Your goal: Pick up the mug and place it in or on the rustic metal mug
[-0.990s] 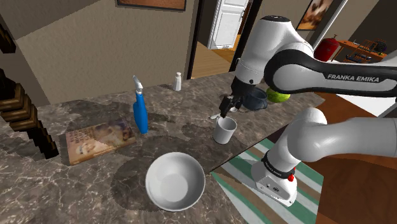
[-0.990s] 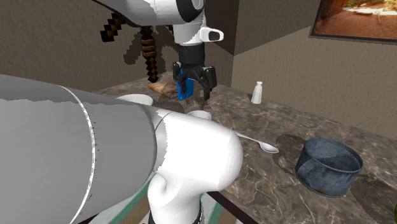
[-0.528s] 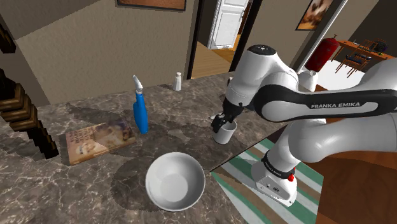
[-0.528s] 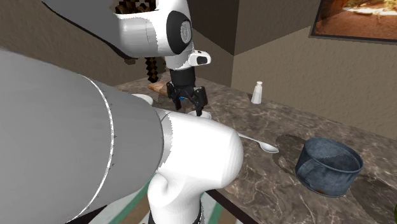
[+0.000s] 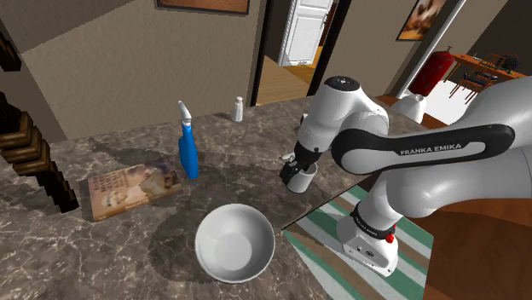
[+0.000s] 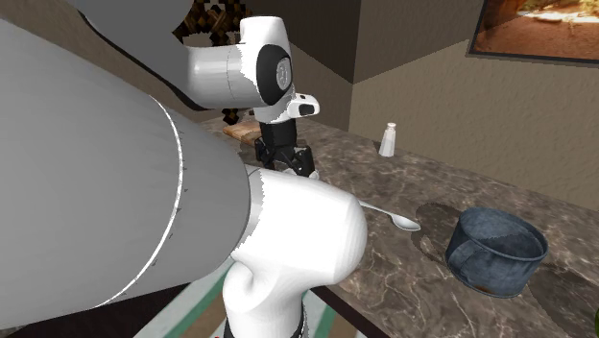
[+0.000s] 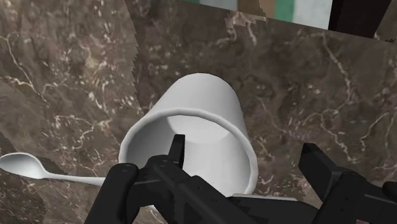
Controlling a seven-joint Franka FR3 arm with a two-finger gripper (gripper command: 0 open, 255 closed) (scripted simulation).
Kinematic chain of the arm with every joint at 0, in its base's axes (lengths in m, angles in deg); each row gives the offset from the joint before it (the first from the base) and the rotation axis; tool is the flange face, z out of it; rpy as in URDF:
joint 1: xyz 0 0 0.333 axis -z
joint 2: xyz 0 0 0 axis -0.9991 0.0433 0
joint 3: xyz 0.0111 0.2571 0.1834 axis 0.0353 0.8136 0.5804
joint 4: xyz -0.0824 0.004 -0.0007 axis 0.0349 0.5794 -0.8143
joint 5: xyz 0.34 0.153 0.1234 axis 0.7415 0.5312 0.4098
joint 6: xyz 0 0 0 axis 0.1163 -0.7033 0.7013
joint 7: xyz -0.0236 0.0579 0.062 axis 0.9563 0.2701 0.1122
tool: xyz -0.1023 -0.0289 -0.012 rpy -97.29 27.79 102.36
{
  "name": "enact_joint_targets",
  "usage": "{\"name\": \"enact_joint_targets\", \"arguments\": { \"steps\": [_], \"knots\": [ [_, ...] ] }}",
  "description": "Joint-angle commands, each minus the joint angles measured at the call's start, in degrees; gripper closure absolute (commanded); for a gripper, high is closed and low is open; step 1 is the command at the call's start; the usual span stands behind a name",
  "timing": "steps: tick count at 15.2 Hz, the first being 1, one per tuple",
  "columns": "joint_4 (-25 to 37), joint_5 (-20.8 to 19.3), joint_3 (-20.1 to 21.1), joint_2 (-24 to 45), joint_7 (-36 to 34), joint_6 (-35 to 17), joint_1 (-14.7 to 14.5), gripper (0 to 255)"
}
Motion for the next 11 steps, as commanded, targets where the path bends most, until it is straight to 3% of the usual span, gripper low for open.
{"name": "enact_joint_targets", "arguments": {
  "steps": [1,5,6,11],
  "knots": [
    [-0.1,0.0,0.0,0.1,0.0,-0.2,0.0,0],
    [-0.1,0.0,0.0,0.1,0.0,-0.2,0.0,0],
    [-0.1,0.0,0.0,0.1,0.0,-0.2,0.0,255],
    [-0.1,0.0,0.0,0.1,0.0,-0.2,0.0,255]
  ]
}}
